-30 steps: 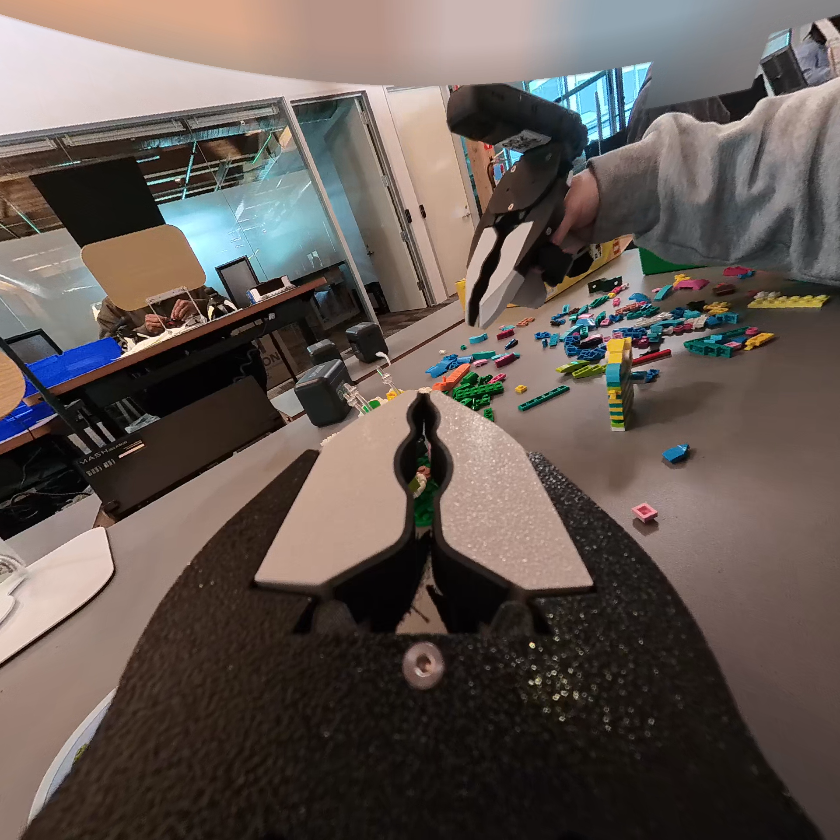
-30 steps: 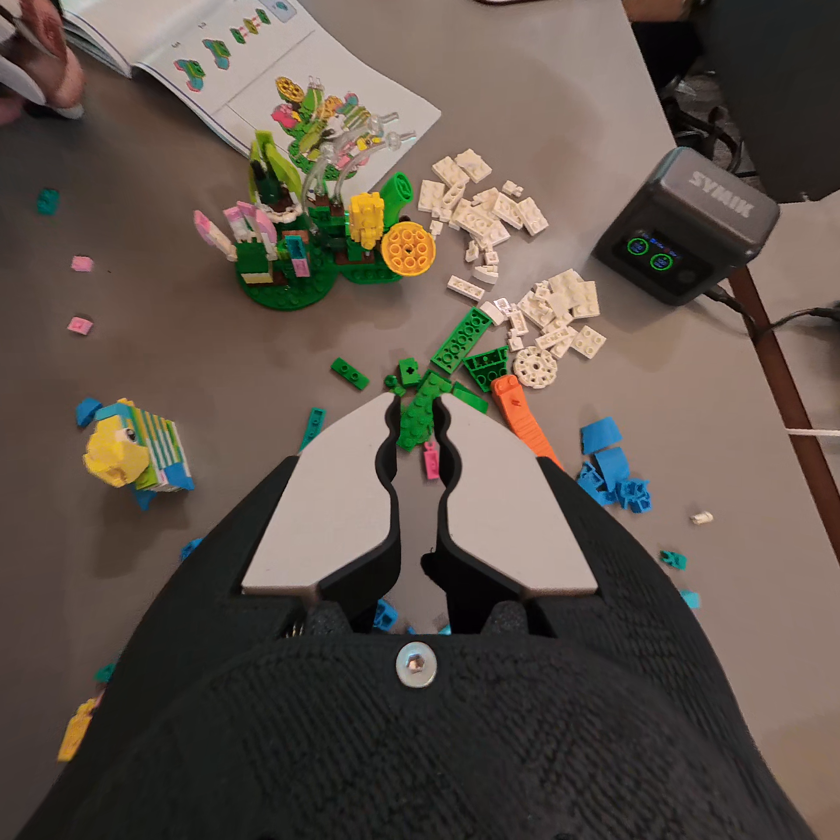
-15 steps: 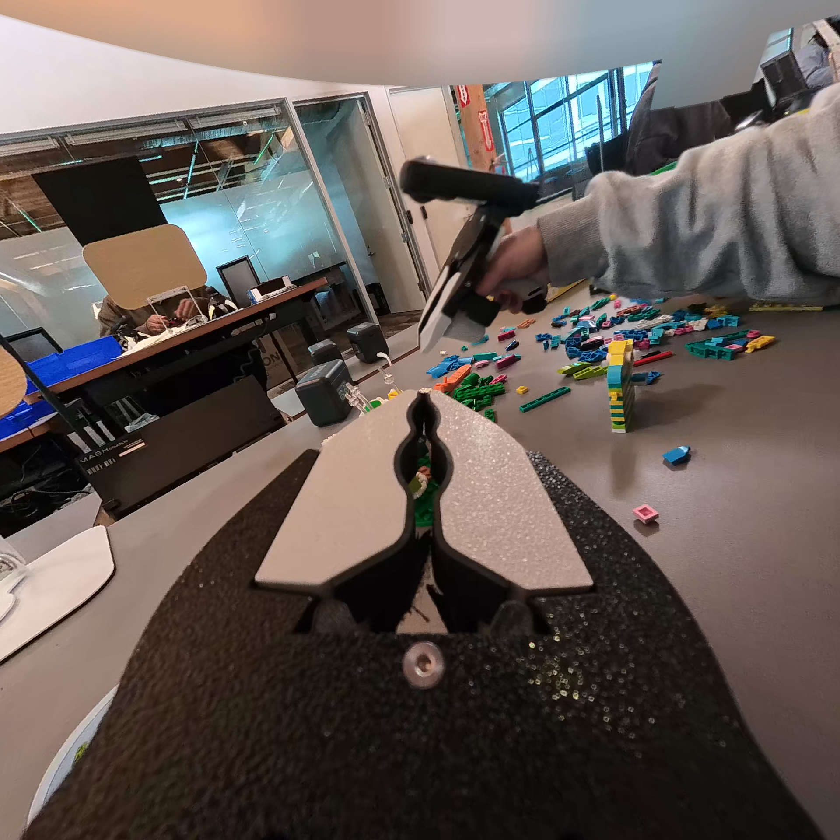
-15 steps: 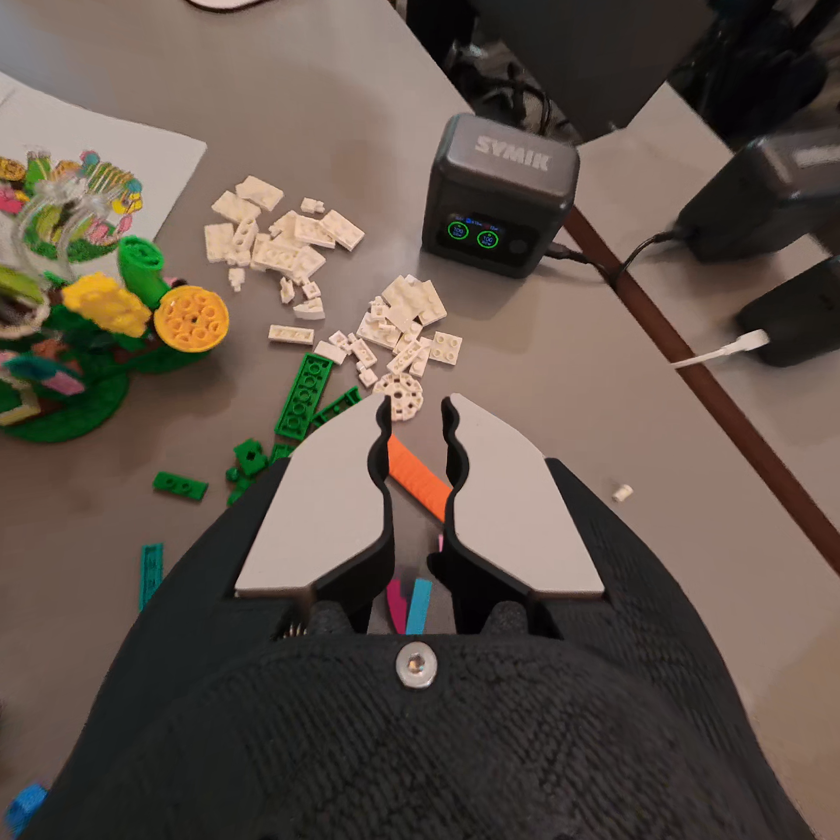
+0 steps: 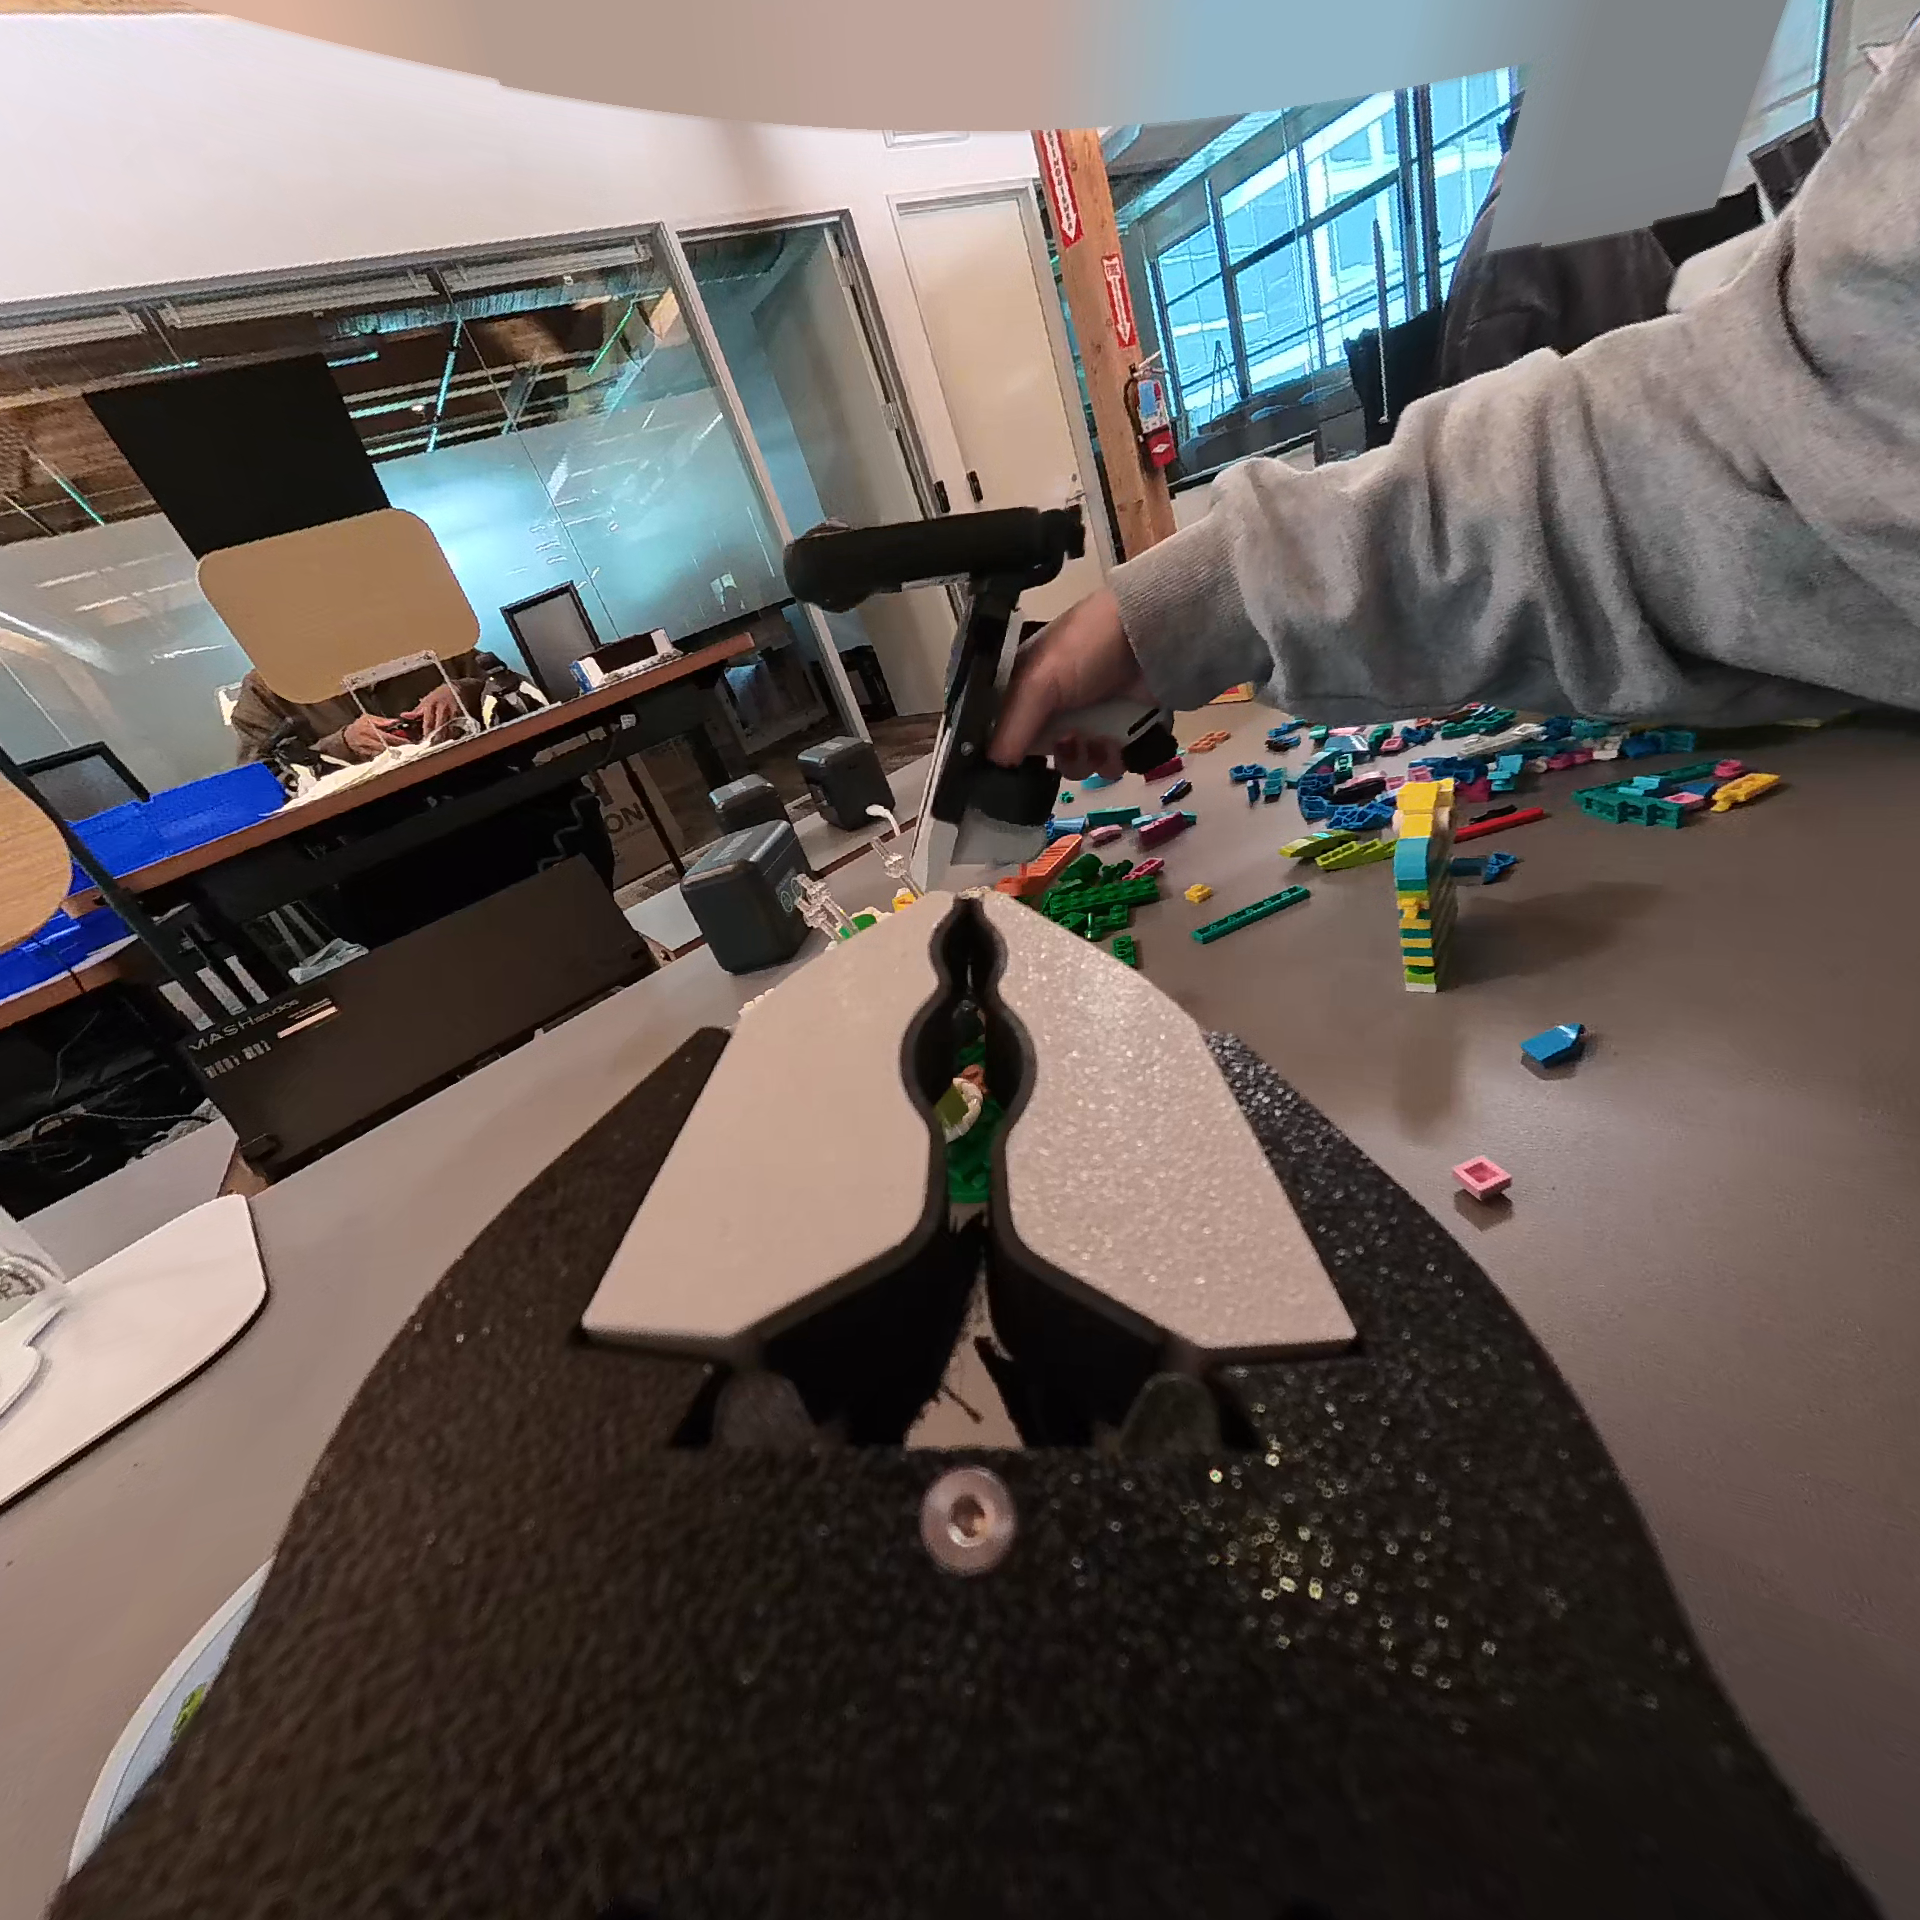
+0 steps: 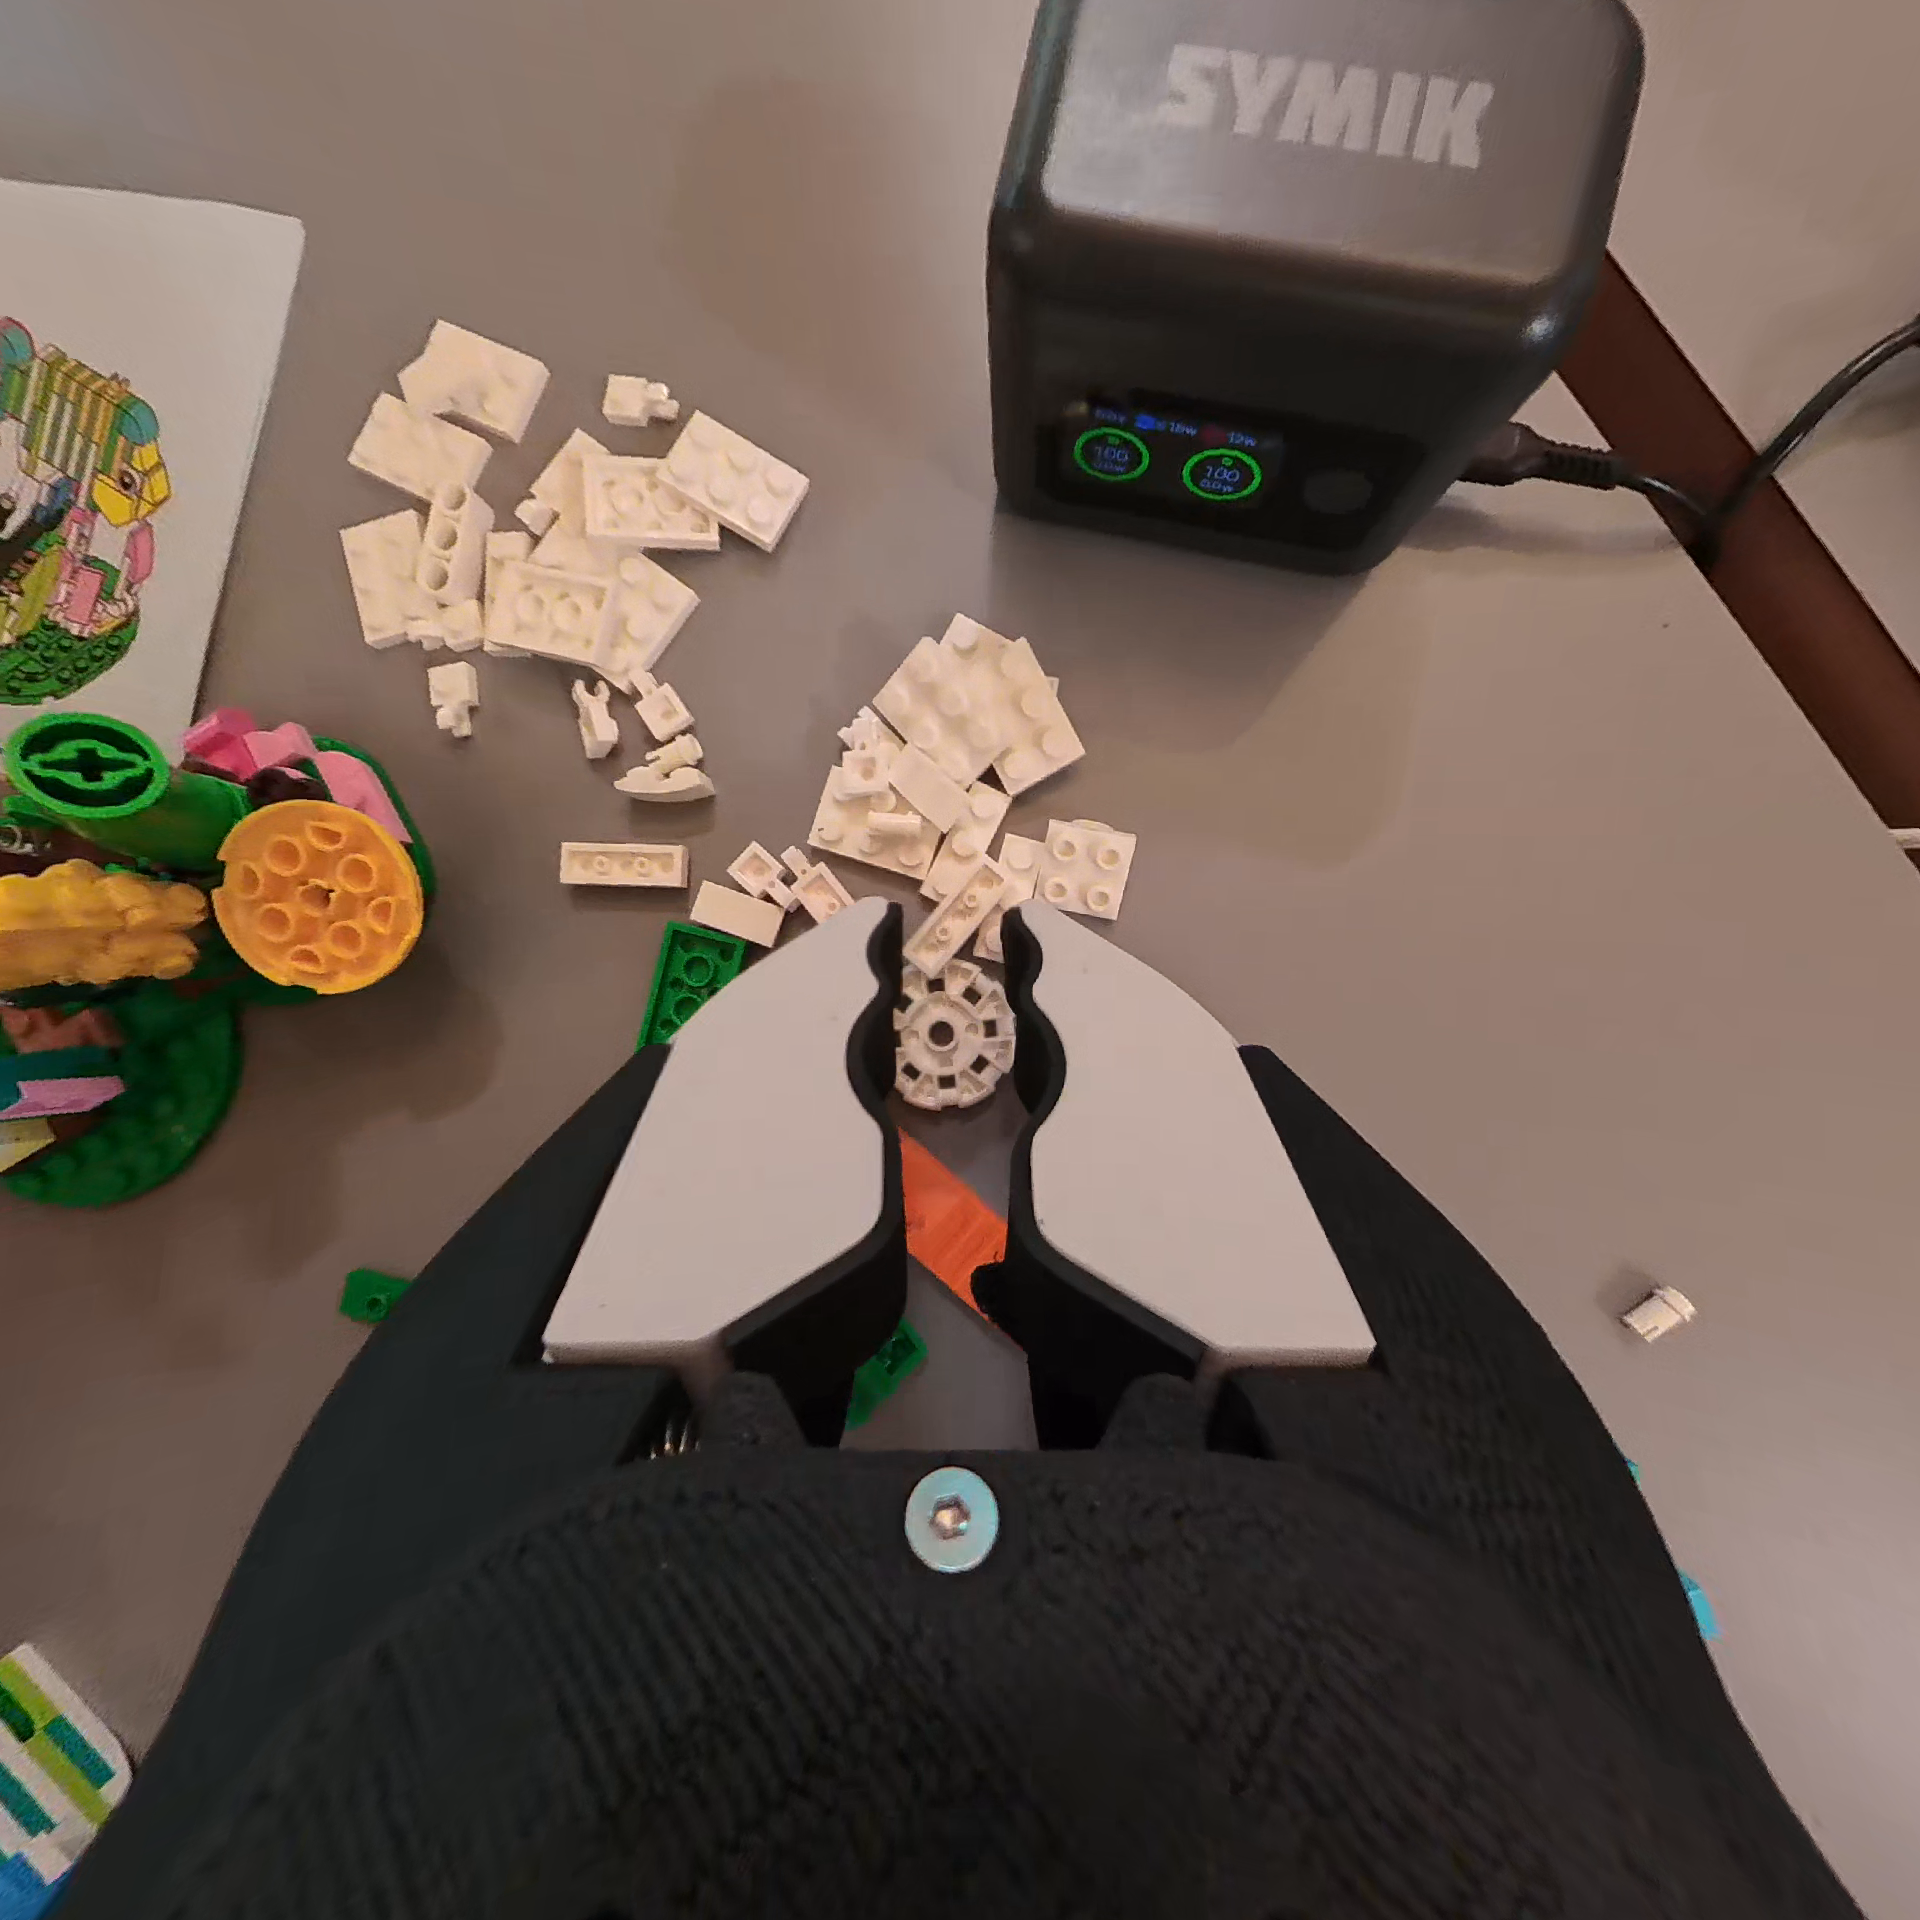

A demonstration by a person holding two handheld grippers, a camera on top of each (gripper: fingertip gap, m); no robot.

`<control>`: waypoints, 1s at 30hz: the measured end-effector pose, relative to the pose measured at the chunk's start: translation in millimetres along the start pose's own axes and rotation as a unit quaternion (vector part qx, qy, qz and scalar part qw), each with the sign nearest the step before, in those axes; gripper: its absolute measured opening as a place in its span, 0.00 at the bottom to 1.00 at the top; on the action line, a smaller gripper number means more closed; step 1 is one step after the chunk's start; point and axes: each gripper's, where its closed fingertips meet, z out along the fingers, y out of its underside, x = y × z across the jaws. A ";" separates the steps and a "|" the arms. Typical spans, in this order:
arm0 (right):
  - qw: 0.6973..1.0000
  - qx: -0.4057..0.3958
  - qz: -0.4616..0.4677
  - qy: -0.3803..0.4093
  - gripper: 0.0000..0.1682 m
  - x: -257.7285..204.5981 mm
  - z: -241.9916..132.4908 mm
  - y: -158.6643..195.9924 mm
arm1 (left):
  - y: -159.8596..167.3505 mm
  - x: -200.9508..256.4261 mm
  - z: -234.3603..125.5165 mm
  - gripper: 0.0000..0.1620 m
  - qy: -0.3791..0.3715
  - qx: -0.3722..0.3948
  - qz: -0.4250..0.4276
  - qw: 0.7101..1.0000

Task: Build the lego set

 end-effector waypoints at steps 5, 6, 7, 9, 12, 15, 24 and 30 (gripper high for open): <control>0.999 -0.019 -0.026 0.024 0.07 3.5 2.5 5.0 | -0.1 -1.0 -0.1 0.00 -0.003 0.000 -0.001 1.000; 0.999 -0.020 -0.028 0.026 0.06 3.6 2.8 5.4 | -0.2 -1.1 0.0 0.00 -0.003 0.000 -0.001 1.000; 0.999 -0.020 -0.032 0.028 0.05 3.7 2.7 5.5 | -0.1 -1.1 0.0 0.00 -0.003 0.000 -0.001 1.000; 0.998 -0.025 -0.038 0.032 0.05 4.6 1.9 6.4 | 0.3 -1.1 0.4 0.00 -0.003 -0.002 -0.001 1.000; 0.998 -0.030 -0.045 0.043 0.04 8.6 -0.5 9.2 | 0.3 -1.2 0.7 0.00 -0.003 -0.002 0.000 1.000; 0.997 -0.037 -0.047 0.052 0.04 13.5 -4.1 14.1 | 0.2 -1.5 0.8 0.00 -0.004 -0.002 -0.001 1.000; 0.996 -0.022 -0.072 0.040 0.05 12.9 -14.5 13.0 | 0.4 -0.9 1.9 0.00 -0.002 -0.002 -0.001 1.000; 0.995 0.034 -0.096 0.013 0.13 0.9 -5.4 -20.8 | 1.2 -0.7 2.6 0.00 -0.002 -0.004 0.001 1.000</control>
